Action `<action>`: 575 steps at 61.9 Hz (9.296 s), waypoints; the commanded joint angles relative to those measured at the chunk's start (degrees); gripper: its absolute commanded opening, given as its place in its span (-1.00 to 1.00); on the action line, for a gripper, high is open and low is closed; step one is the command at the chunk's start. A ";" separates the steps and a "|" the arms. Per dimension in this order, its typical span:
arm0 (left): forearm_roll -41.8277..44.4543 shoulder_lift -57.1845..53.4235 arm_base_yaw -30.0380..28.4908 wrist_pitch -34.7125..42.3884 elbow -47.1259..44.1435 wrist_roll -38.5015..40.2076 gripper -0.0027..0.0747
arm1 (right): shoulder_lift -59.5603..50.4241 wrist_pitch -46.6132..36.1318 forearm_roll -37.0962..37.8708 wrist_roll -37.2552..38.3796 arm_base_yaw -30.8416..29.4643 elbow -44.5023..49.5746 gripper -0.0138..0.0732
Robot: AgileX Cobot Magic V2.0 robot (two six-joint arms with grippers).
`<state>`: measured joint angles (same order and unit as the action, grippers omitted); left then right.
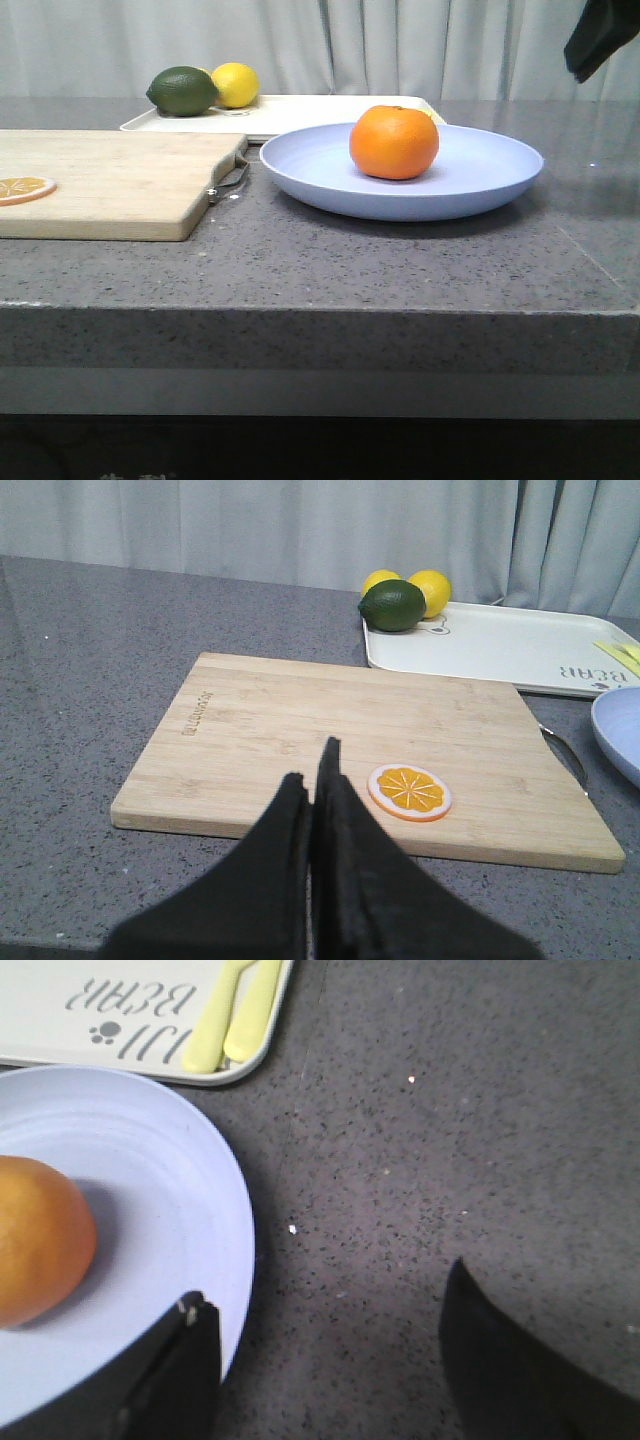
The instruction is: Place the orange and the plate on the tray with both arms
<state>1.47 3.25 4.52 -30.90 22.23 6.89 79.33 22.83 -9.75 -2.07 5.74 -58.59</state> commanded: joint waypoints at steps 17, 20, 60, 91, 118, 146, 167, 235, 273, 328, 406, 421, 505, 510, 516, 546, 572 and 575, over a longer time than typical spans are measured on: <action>-0.36 0.74 -0.15 5.05 1.49 0.38 -0.98 | 11.43 3.95 -4.45 -0.55 1.99 -11.75 0.21; -0.36 0.74 -0.15 5.05 1.49 0.38 -0.98 | 12.41 4.52 -4.93 -0.55 2.15 -12.59 0.21; -0.41 0.74 -0.15 5.10 1.49 0.38 -0.98 | 15.45 8.27 -10.24 -0.55 2.40 -14.39 -0.83; -0.41 0.74 -0.15 5.10 1.49 0.38 -0.98 | 21.82 23.64 -16.33 -0.50 2.28 -34.50 -0.83; -0.50 0.74 -0.15 5.10 1.49 0.38 -0.98 | 39.40 25.98 -22.42 0.59 2.28 -64.53 -0.83; -0.54 0.74 -0.15 5.10 1.49 0.38 -0.98 | 60.75 25.51 -21.18 11.79 2.21 -94.97 -0.82; -0.54 0.74 -0.15 5.10 1.49 0.38 -0.98 | 63.32 22.69 -20.64 13.69 0.76 -96.50 -0.82; -0.54 0.74 -0.15 5.10 1.49 0.38 -0.98 | 58.99 30.36 -17.98 13.64 0.05 -98.47 0.25; -0.54 0.74 -0.15 5.10 1.49 0.38 -0.98 | 42.67 53.89 -1.55 10.39 -2.88 -99.05 -0.85; -0.54 0.74 -0.15 5.10 1.49 0.38 -0.98 | -22.67 30.97 11.68 2.07 -3.06 -2.85 -0.85; -0.54 0.74 -0.15 5.10 1.49 0.38 -0.98 | -62.20 -2.58 8.18 2.07 -2.94 34.98 -0.85; -0.54 0.74 -0.15 5.10 1.49 0.38 -0.98 | -62.20 -2.58 8.18 2.07 -2.94 34.98 -0.85; -4.64 -4.66 -2.52 24.42 -22.53 0.38 -0.98 | -62.13 -2.51 8.18 2.07 -2.94 34.98 -0.85; -4.64 -4.66 -2.52 24.42 -22.53 0.38 -0.98 | -62.13 -2.51 8.18 2.07 -2.94 34.98 -0.85; -4.64 -4.66 -2.52 24.42 -22.53 0.38 -0.98 | -62.13 -2.51 8.18 2.07 -2.94 34.98 -0.85; -4.64 -4.66 -2.52 24.42 -22.53 0.38 -0.98 | -62.13 -2.51 8.18 2.07 -2.94 34.98 -0.85; -4.64 -4.66 -2.52 24.42 -22.53 0.38 -0.98 | -68.69 -21.23 8.42 0.80 -2.94 48.66 -0.85; -4.64 -4.66 -2.52 24.42 -22.53 0.38 -0.98 | -71.18 -22.05 8.42 0.80 -2.94 51.76 -0.85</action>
<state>-2.63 -0.25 2.15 -11.61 -0.10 6.89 11.12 8.78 -1.50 -0.43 3.07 -9.78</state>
